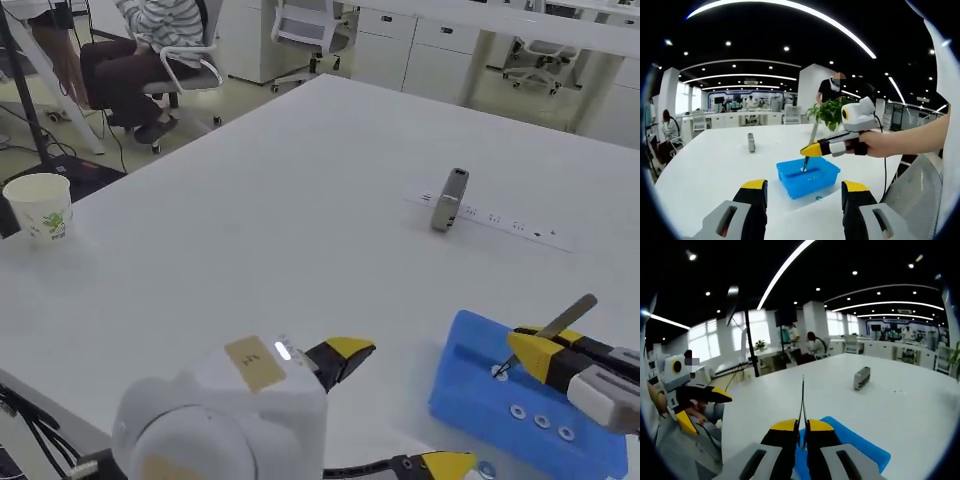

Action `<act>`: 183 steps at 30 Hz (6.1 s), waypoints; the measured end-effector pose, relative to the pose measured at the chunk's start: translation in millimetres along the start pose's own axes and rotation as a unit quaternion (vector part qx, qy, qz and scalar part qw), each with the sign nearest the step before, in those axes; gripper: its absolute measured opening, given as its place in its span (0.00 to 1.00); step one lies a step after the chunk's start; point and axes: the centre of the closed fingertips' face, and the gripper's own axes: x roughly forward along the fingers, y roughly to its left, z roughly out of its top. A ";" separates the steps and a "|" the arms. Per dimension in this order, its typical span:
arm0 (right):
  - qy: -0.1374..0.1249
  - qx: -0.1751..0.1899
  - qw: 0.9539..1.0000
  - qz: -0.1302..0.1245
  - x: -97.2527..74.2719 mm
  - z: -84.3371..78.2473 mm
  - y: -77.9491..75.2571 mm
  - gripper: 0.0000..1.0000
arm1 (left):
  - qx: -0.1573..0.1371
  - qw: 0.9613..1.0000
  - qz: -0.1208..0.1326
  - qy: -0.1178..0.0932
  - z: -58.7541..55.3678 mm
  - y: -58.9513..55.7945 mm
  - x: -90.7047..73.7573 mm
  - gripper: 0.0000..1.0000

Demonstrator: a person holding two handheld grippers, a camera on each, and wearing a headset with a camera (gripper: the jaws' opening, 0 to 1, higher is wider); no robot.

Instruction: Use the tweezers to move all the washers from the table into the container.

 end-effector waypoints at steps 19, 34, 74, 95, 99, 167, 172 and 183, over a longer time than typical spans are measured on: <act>0.035 0.021 0.999 -0.006 18.4 -26.7 -24.5 0.03 | -0.002 1.000 0.002 0.005 -2.3 1.7 1.0 0.59; 0.053 0.049 0.997 -0.020 21.5 -49.9 -41.4 0.03 | -0.003 1.000 0.002 0.007 -3.0 1.7 1.2 0.59; 0.043 0.020 0.998 -0.032 14.5 -40.7 -30.6 0.03 | -0.003 1.000 -0.015 0.015 -5.8 -4.3 2.5 0.59; -0.030 0.050 0.998 -0.031 -11.1 -3.7 -16.3 0.03 | -0.002 1.000 -0.009 0.011 -4.3 -1.9 2.1 0.59; -0.032 0.050 0.998 -0.024 -14.5 -4.6 -9.5 0.03 | -0.004 1.000 -0.007 0.009 -3.9 -0.9 1.9 0.59; 0.034 0.063 0.997 -0.005 -21.3 -69.8 25.5 0.03 | -0.001 1.000 -0.016 0.014 -5.6 -4.9 2.3 0.58; 0.036 0.065 0.997 -0.005 -19.8 -72.6 24.7 0.03 | 0.000 1.000 -0.018 0.016 -5.9 -5.4 2.4 0.58; 0.029 0.071 0.997 -0.004 -18.4 -72.3 25.3 0.03 | -0.001 1.000 -0.017 0.017 -6.5 -5.0 2.5 0.58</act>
